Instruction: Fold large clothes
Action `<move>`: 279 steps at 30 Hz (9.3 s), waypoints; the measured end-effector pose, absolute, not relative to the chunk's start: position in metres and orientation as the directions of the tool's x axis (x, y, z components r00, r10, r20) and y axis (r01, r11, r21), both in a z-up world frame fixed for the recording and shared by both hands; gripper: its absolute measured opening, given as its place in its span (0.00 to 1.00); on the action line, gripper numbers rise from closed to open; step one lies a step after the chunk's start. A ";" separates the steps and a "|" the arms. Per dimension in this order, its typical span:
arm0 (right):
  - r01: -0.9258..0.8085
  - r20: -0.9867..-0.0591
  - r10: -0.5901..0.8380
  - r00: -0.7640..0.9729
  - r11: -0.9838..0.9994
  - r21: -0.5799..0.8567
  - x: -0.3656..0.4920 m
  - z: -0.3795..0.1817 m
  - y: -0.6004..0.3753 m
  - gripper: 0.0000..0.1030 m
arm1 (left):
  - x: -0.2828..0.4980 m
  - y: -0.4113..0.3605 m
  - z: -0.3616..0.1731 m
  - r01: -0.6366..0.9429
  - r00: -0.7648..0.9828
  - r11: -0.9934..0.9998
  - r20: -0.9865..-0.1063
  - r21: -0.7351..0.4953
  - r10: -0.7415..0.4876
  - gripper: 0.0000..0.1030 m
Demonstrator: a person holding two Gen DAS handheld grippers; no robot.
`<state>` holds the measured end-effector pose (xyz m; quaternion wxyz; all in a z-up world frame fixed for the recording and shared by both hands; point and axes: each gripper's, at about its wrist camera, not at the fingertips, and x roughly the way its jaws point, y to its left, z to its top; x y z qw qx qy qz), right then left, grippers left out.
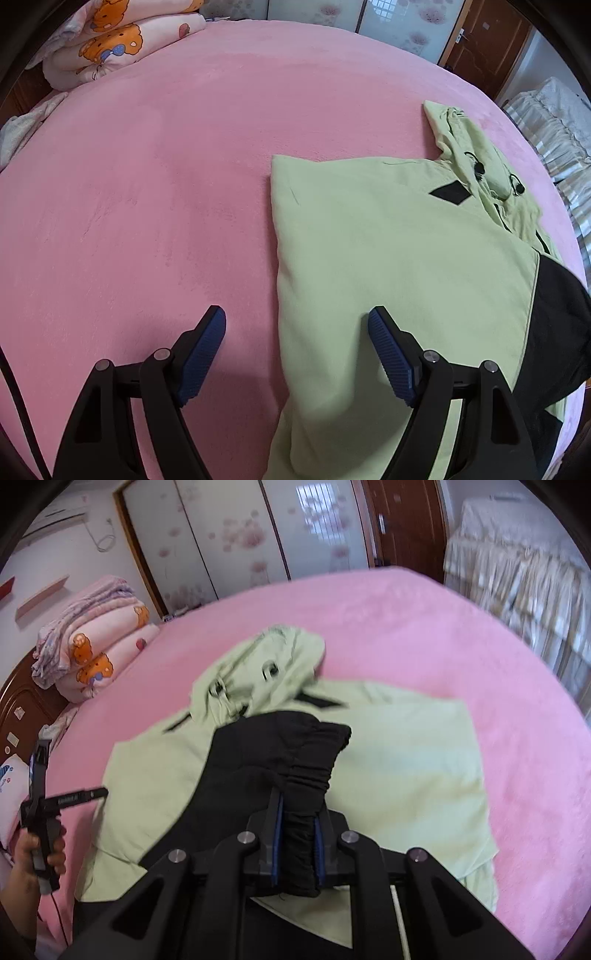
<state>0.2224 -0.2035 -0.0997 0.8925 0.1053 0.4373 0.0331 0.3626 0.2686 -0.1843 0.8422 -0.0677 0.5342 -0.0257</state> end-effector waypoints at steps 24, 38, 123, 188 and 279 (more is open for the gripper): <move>-0.019 -0.860 0.203 0.469 0.975 0.220 0.310 -0.163 -0.220 0.27 | 0.432 0.265 -0.198 -0.016 0.447 0.983 -0.880 -0.185 -0.159 0.03; 0.045 -0.827 0.071 0.558 0.992 0.116 0.347 -0.175 -0.216 0.28 | 0.448 0.258 -0.204 -0.075 0.532 0.995 -0.847 -0.060 -0.012 0.02; 0.118 -0.762 -0.053 0.645 0.993 0.031 0.145 -0.071 -0.174 0.50 | 0.182 0.233 -0.087 -0.131 0.609 0.989 -0.793 -0.072 0.023 0.92; 0.073 -0.881 0.118 0.459 0.983 0.169 -0.099 -0.197 -0.304 0.39 | -0.017 0.313 -0.219 0.014 0.405 0.980 -0.895 -0.197 -0.186 0.89; -0.260 -0.833 0.223 0.507 0.961 0.100 0.078 -0.104 -0.249 0.08 | -0.006 0.330 -0.164 0.230 0.301 0.959 -0.925 -0.167 -0.233 0.24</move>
